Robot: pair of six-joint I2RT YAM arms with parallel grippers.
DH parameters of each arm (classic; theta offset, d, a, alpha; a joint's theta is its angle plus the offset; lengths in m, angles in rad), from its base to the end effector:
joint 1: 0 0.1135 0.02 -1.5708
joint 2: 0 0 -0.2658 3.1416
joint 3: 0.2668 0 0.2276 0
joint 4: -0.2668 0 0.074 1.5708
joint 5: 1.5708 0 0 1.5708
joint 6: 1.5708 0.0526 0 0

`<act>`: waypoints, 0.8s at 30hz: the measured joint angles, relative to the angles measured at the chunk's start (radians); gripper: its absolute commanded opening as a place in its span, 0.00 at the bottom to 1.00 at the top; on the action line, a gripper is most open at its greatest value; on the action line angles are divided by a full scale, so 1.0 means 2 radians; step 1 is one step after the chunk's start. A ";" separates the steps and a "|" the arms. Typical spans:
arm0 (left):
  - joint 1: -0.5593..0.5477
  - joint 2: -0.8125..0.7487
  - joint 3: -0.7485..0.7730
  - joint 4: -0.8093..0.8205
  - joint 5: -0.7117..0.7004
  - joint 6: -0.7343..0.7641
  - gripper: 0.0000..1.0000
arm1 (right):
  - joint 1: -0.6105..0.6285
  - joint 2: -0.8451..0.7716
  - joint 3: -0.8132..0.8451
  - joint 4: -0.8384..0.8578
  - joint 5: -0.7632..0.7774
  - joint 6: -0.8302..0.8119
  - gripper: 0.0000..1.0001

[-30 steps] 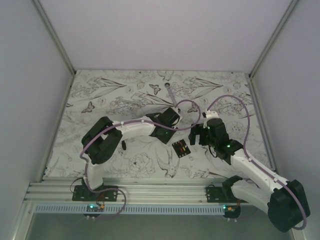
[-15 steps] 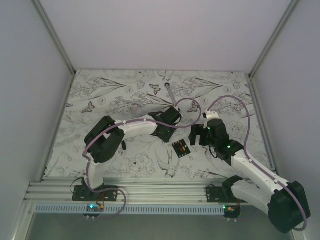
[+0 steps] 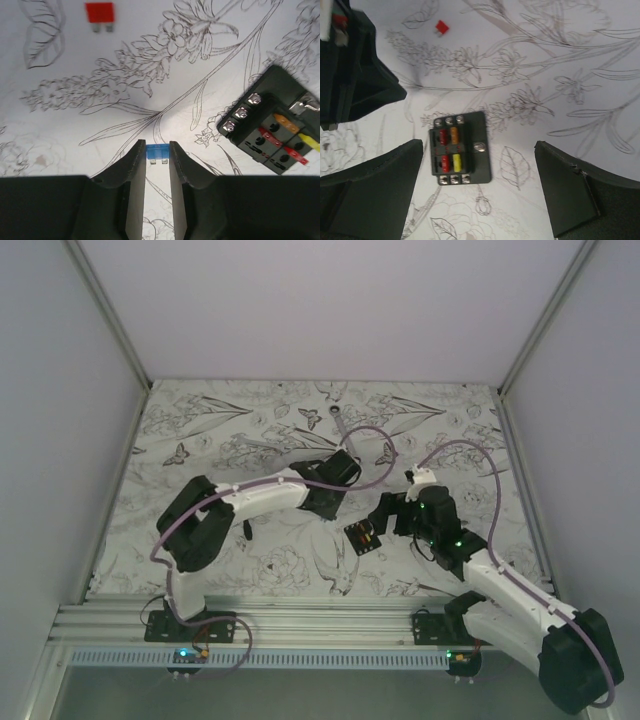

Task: Snap on the fuse box
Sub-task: Pick up the fuse from the center of the board.

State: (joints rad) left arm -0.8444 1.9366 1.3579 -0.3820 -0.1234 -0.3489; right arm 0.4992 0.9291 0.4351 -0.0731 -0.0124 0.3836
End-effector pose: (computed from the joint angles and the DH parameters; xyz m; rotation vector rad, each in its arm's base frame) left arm 0.2732 -0.2977 0.1884 0.5775 2.4856 -0.3210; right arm 0.1660 0.0913 0.2072 -0.1336 2.1807 0.5244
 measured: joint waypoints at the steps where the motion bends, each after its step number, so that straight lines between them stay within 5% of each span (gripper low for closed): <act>1: 0.000 -0.008 0.000 -0.002 -0.007 -0.007 0.18 | 0.002 -0.001 -0.007 0.014 -0.008 0.004 0.99; 12: 0.004 -0.118 -0.010 0.018 -0.080 -0.130 0.18 | 0.073 0.030 -0.065 0.233 -0.047 0.054 0.92; 24: -0.002 -0.223 -0.104 0.105 -0.100 -0.254 0.15 | 0.114 0.113 -0.097 0.469 -0.024 0.101 0.70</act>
State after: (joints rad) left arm -0.8494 1.4902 1.1496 -0.1715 -0.3237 -0.8566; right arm 0.7277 1.1557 0.2417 0.8650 -0.0597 0.5854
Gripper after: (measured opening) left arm 0.240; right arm 0.739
